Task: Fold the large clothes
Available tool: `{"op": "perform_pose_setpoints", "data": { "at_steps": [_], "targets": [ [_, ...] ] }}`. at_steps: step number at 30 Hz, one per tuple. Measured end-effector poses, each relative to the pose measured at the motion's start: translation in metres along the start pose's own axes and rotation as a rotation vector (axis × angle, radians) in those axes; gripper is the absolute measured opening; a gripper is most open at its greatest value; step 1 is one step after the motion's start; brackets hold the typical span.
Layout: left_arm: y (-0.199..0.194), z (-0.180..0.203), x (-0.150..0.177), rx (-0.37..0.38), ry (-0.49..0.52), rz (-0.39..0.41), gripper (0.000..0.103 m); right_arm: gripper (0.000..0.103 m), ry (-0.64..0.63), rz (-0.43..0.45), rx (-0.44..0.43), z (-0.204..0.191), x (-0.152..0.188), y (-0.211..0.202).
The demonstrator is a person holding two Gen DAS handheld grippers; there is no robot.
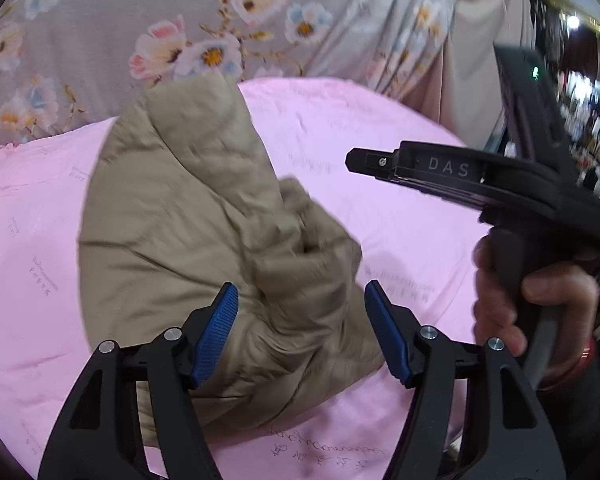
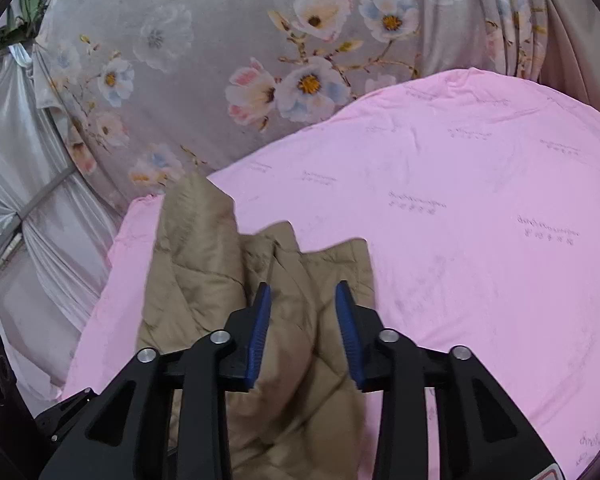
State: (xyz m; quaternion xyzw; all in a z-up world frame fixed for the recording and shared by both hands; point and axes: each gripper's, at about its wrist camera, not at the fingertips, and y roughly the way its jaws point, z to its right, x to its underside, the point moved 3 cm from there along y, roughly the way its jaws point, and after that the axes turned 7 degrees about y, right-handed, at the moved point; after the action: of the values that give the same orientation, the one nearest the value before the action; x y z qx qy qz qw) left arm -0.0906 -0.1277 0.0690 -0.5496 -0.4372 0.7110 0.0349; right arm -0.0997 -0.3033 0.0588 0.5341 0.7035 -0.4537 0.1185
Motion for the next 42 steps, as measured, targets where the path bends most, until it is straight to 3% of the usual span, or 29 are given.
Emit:
{"op": "perform_pose_setpoints", "data": {
  "at_steps": [2, 5, 7, 12, 15, 17, 18, 19, 22, 27, 32, 36, 42],
  "targets": [
    [-0.017, -0.022, -0.014, -0.034, -0.059, 0.036, 0.067, 0.042, 0.031, -0.003, -0.044, -0.015, -0.016, 0.001],
    [-0.029, -0.065, -0.037, -0.182, -0.148, 0.074, 0.068, 0.051, 0.066, -0.015, -0.100, -0.040, -0.037, 0.012],
    [-0.028, -0.097, -0.045, -0.268, -0.206, 0.069, 0.068, 0.054, 0.083, -0.031, -0.098, -0.055, -0.047, 0.026],
    [-0.012, -0.149, -0.057, -0.374, -0.277, 0.031, 0.068, 0.060, 0.133, -0.125, -0.053, -0.071, -0.056, 0.076],
    [0.000, -0.161, -0.061, -0.377, -0.289, 0.009, 0.068, 0.061, 0.156, -0.164, 0.013, -0.063, -0.051, 0.101],
    [0.014, -0.168, -0.065, -0.371, -0.304, -0.011, 0.068, 0.061, 0.181, -0.210, 0.007, -0.057, -0.043, 0.116],
    [0.016, -0.169, -0.064, -0.361, -0.309, -0.015, 0.068, 0.049, 0.178, -0.227, -0.015, -0.056, -0.038, 0.122],
    [0.021, -0.171, -0.065, -0.352, -0.318, -0.023, 0.068, 0.027, 0.159, -0.230, -0.015, -0.056, -0.035, 0.124],
    [0.032, -0.174, -0.067, -0.341, -0.331, -0.039, 0.068, 0.012, 0.131, -0.164, 0.013, -0.048, -0.033, 0.110],
    [0.064, -0.164, -0.075, -0.317, -0.322, -0.071, 0.068, 0.010, 0.148, -0.076, 0.134, -0.012, -0.022, 0.092],
    [0.106, -0.146, -0.072, -0.277, -0.307, -0.138, 0.068, 0.010, 0.159, -0.057, 0.226, 0.024, -0.008, 0.088],
    [0.129, -0.136, -0.063, -0.256, -0.305, -0.170, 0.069, 0.010, 0.189, -0.074, 0.241, 0.048, -0.001, 0.094],
    [0.144, -0.124, -0.055, -0.309, -0.259, -0.168, 0.075, 0.013, 0.174, -0.089, 0.246, 0.061, 0.011, 0.107]
  ]
}}
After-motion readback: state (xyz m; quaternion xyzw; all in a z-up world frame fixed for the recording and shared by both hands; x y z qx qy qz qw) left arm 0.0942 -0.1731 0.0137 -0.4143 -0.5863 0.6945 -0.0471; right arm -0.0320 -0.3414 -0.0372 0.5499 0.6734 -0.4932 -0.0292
